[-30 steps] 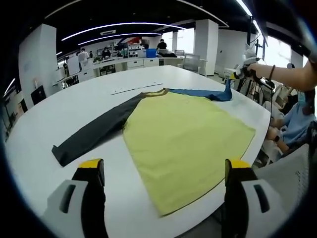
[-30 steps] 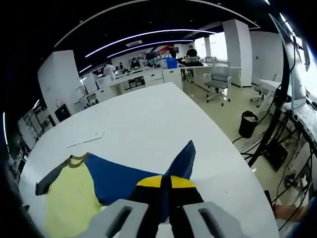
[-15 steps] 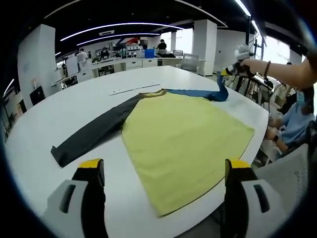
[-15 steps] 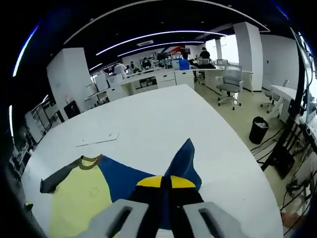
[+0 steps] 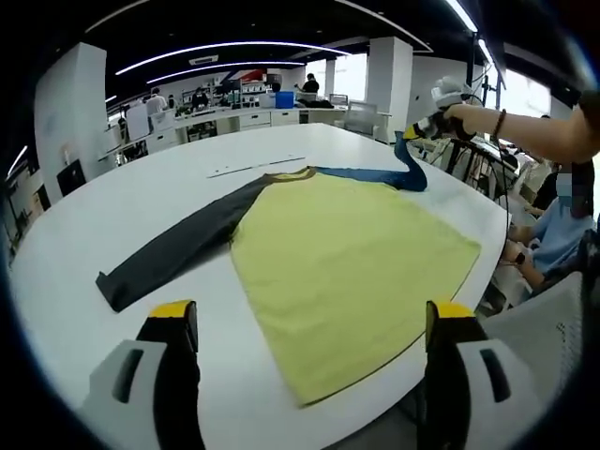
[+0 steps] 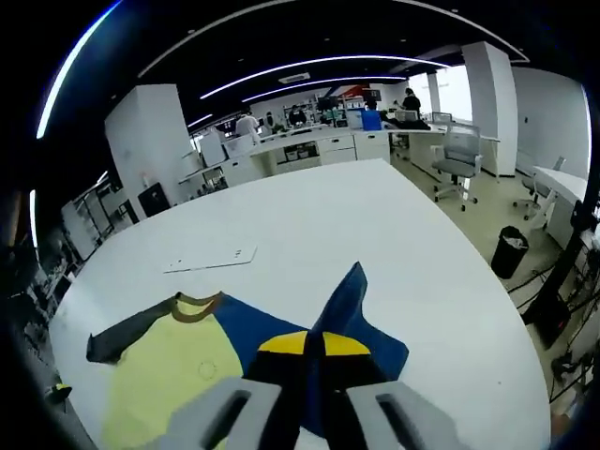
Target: Fold the garment on the visible template until the final outline fits inside the template.
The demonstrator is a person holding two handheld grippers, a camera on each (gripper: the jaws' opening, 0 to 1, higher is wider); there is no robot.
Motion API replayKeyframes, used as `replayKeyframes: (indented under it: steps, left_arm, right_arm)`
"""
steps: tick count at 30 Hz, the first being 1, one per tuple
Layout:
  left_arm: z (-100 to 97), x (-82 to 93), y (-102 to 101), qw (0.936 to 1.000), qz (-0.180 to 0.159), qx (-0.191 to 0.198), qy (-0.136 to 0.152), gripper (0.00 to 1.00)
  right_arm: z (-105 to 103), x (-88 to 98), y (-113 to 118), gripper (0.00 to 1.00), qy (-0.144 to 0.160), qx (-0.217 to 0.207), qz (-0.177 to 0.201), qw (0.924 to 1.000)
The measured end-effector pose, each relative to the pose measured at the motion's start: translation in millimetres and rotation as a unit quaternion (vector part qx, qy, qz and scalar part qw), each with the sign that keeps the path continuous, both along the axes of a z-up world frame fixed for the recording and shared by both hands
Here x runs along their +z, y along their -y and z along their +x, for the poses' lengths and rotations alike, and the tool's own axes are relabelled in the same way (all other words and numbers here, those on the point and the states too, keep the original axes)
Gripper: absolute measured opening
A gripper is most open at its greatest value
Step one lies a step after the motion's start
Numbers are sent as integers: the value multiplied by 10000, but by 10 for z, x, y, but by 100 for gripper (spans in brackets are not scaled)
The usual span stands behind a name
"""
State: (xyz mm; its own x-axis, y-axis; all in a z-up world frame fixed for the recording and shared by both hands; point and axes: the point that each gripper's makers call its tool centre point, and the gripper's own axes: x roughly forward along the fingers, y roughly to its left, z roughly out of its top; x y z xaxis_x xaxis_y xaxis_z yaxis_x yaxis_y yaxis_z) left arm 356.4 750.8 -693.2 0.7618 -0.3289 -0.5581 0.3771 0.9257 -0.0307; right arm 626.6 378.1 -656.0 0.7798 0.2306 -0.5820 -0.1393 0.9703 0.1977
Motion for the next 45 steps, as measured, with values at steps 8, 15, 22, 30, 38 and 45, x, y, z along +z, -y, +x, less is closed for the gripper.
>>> replayKeyframes:
  steps: [8,15,22,30,38,45]
  left_arm:
    - [-12,-12,-23,10000,-33,35,-24,99]
    - [-24,-34,-31,10000,-19,24,-67,98]
    - [-14,-40,-25,10000,-29,5,-76,98]
    - [-23,-63,-40,9999,-33,30,-101,98]
    - [-7,-90,-52,9999,-57,50,-122,97]
    - [56,-22,-72,9996,-219,169,73,98]
  right_arm:
    - [22,-3,-321,0,-37,279,-48,9996]
    - [28,11,-559,0,-45,510,-55,9987]
    - [52,44,-775,0,-31,715,-75,9974]
    - [86,70,-1046,0,4,941,-88,9955]
    - [131,41,-1352,0,1,1158,-134,9932]
    - [141,53,-1664,0,72,1476,-229,9888]
